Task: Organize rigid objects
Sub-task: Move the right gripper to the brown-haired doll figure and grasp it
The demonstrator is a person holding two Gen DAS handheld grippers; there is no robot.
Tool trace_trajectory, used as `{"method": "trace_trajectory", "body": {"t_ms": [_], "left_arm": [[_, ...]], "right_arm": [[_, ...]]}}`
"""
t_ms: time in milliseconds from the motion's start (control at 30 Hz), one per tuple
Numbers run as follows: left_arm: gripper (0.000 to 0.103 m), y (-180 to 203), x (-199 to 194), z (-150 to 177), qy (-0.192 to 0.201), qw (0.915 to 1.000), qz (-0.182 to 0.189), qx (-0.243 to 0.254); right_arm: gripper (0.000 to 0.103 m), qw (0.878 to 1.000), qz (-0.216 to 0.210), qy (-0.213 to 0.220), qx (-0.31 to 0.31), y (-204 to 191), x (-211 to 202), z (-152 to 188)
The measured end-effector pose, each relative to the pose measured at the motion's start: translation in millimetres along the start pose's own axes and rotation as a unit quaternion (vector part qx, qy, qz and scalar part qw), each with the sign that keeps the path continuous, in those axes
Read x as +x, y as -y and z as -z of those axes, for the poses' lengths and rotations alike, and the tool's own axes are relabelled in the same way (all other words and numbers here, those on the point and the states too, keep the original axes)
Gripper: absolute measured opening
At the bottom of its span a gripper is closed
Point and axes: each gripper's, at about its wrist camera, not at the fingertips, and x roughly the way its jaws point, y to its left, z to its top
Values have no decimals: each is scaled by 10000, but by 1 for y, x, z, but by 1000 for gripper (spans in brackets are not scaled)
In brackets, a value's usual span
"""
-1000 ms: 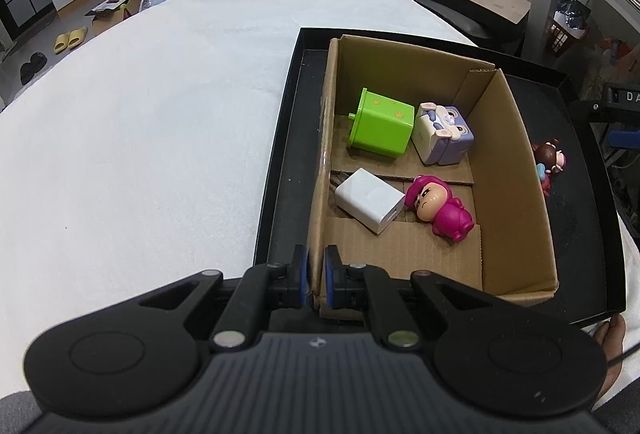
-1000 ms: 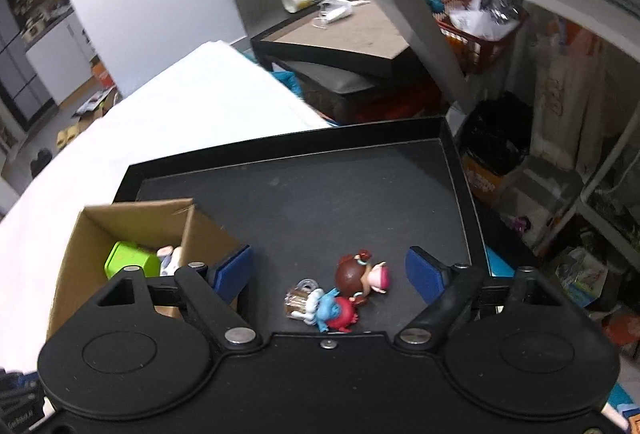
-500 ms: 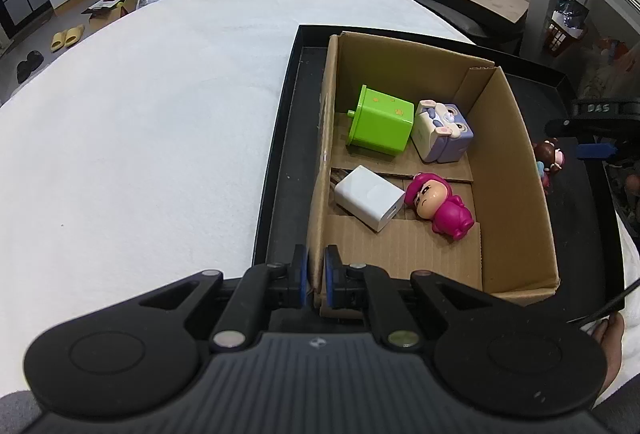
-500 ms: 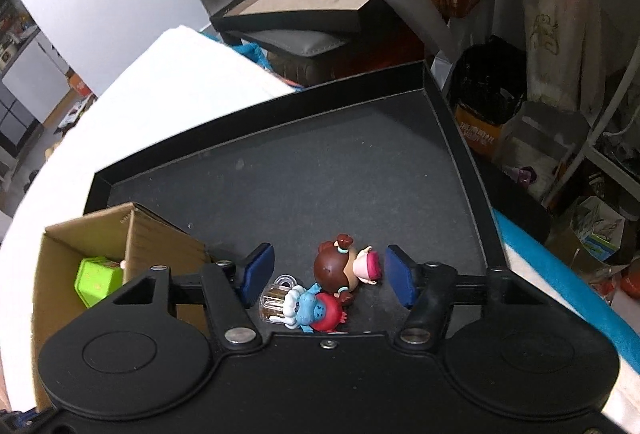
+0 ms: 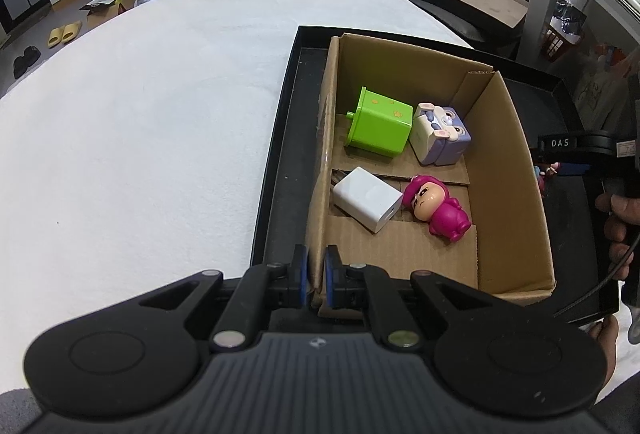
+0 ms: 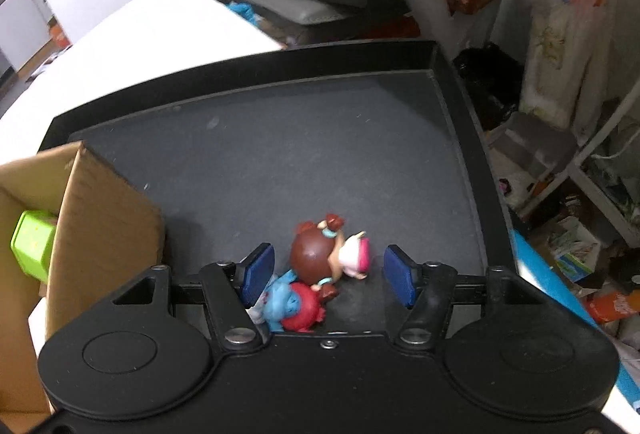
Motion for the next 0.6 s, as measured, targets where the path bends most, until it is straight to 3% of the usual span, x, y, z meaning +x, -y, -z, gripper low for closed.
{"method": "trace_trajectory", "body": {"t_ms": [33, 600], "left_arm": [[8, 0, 0, 0, 0, 10000, 3, 6], [8, 4, -3, -1, -5, 9999, -117, 11]], "right_arm": [[43, 10000, -30, -20, 5, 0, 1, 1], [43, 9992, -359, 148, 89, 4, -25, 4]]}}
